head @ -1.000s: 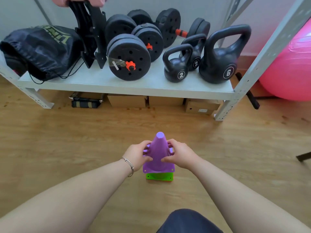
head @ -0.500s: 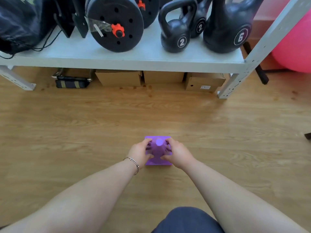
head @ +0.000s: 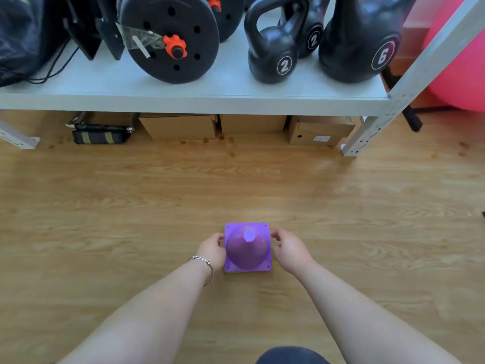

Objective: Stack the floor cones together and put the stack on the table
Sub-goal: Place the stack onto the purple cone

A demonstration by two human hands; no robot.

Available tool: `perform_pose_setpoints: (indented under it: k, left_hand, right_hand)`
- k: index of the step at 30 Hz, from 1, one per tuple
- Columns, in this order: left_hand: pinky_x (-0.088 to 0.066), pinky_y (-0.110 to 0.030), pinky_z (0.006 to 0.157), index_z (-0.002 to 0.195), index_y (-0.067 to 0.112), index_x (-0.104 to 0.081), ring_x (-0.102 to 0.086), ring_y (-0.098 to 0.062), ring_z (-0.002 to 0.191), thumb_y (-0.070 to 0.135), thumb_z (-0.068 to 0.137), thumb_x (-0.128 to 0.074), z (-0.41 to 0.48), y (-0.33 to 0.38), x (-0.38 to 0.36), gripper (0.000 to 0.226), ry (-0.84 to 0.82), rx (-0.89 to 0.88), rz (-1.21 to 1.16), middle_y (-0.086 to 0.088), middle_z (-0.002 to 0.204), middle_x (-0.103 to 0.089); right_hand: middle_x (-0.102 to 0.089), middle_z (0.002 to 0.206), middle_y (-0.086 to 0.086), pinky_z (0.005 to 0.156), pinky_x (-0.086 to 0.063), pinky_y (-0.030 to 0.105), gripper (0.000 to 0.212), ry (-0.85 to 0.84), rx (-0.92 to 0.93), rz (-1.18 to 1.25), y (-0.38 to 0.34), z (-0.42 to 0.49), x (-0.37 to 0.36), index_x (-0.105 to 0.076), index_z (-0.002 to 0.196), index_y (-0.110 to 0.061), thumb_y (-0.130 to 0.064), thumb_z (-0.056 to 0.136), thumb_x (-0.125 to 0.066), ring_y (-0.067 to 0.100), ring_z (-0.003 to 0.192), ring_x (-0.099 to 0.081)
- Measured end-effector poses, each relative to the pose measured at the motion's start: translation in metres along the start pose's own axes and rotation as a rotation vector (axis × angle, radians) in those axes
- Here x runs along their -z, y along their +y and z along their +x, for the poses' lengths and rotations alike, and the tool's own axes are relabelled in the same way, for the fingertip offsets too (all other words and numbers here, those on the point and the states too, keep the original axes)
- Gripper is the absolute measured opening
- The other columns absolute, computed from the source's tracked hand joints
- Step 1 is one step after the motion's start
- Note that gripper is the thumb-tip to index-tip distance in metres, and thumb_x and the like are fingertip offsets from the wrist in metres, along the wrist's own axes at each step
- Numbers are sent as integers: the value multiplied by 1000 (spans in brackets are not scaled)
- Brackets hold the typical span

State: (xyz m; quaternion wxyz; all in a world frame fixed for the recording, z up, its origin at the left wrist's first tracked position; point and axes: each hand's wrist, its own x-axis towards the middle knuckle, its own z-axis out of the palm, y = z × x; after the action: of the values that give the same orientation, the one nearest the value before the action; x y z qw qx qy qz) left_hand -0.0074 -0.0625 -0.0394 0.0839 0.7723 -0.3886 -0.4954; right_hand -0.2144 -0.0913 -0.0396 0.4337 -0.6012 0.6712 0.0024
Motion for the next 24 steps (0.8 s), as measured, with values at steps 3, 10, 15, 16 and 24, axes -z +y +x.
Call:
perform_pose_setpoints:
  k: [3, 10, 15, 16, 24]
  left_hand:
    - [-42, -32, 87, 123, 7, -56, -55, -29, 101, 21, 97, -37, 8, -3, -5, 36, -40, 159, 45, -16, 126, -60]
    - [-55, -48, 88, 82, 16, -57, -65, -37, 105, 35, 100, -24, 30, -14, -18, 43, -88, 314, -383, -21, 113, -68]
    - [-54, -38, 77, 110, 4, -61, -63, -32, 89, 33, 99, -29, 23, -12, -20, 44, -64, 390, -428, -17, 101, -65]
    - [-52, -35, 82, 111, 3, -61, -63, -31, 92, 32, 99, -29, 25, -17, -22, 45, -59, 390, -422, -15, 104, -66]
    - [-45, -39, 93, 104, 10, -57, -56, -34, 105, 28, 97, -33, 8, 5, 2, 31, 119, 246, -394, -17, 114, -60]
  right_hand:
    - [-62, 130, 15, 98, -46, 34, 42, -1, -212, 143, 2, 8, -10, -53, 133, -5, -25, 96, -58, 31, 119, -59]
    - [-67, 124, 19, 92, -45, 32, 31, 45, -293, 235, -10, 30, -26, -65, 120, -4, -21, 101, -48, 33, 119, -60]
    - [-62, 73, 10, 68, -38, 31, 36, -44, -301, 285, -10, 36, -28, -62, 68, -12, -25, 99, -48, 27, 76, -55]
    - [-54, 66, 5, 64, -34, 31, 40, -54, -313, 315, -10, 36, -28, -54, 61, -14, -27, 99, -49, 24, 69, -48]
    - [-62, 83, 8, 75, -44, 34, 22, 24, -333, 573, -18, 17, -32, -56, 78, -17, -27, 97, -53, 22, 78, -54]
